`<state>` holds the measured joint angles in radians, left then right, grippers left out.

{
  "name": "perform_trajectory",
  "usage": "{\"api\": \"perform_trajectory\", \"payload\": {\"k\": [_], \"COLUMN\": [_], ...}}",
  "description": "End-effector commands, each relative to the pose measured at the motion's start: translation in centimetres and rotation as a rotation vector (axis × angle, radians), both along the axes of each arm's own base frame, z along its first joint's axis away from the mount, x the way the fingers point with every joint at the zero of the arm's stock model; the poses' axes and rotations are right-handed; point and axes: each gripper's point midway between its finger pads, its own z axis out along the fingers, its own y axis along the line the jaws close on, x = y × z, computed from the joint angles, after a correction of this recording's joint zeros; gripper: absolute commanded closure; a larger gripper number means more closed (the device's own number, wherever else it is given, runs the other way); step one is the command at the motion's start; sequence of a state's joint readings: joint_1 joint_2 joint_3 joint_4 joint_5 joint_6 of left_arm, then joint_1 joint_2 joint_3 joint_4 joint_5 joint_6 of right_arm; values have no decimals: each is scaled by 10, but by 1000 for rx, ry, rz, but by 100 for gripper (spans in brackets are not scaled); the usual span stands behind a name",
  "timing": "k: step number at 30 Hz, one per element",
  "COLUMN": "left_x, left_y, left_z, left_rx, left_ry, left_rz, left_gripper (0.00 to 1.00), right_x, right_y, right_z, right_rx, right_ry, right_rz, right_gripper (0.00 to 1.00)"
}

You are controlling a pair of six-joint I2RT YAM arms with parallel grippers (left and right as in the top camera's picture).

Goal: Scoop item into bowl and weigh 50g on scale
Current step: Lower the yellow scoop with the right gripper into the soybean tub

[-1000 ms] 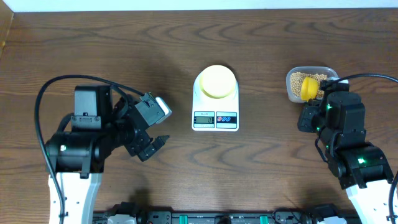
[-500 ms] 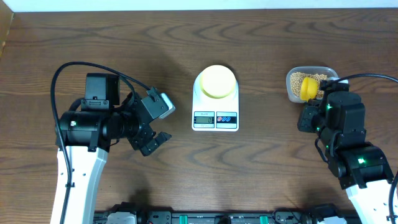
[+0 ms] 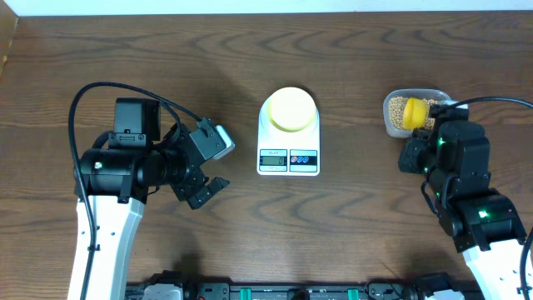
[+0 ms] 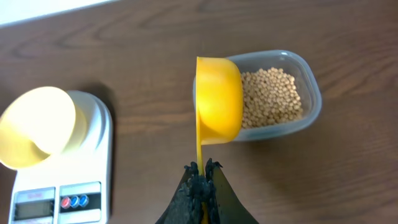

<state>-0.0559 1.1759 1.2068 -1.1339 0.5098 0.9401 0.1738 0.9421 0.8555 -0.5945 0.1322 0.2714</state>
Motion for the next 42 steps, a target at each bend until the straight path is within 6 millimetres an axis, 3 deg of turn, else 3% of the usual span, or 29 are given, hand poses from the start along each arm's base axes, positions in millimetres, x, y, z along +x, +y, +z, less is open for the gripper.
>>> {"api": "perform_trajectory", "payload": {"k": [1, 10, 14, 18, 25, 36, 40, 42], "left_x": [0, 0, 0, 0, 0, 0, 0, 0], "left_y": [2, 2, 2, 2, 2, 2, 2, 2], "left_z": [4, 4, 4, 4, 4, 4, 4, 4], "left_rx": [7, 7, 7, 7, 7, 7, 7, 7], "left_ry": [-16, -16, -16, -15, -15, -16, -16, -16], "left_rz": [-2, -2, -2, -2, -2, -2, -2, -2], "left_gripper": [2, 2, 2, 2, 2, 2, 2, 2], "right_x": [8, 24, 31, 31, 45, 24, 20, 23], "right_y": [2, 9, 8, -5, -16, -22, -40, -59], "right_z": [16, 52, 52, 39, 56, 36, 26, 17], "right_rx": [102, 375, 384, 262, 85, -151, -267, -291], "right_ry": [-59, -136, -86, 58, 59, 201, 266, 308], "right_rz": [-60, -202, -244, -310, -260, -54, 14, -8], "right_gripper": [99, 99, 99, 99, 99, 99, 99, 99]}}
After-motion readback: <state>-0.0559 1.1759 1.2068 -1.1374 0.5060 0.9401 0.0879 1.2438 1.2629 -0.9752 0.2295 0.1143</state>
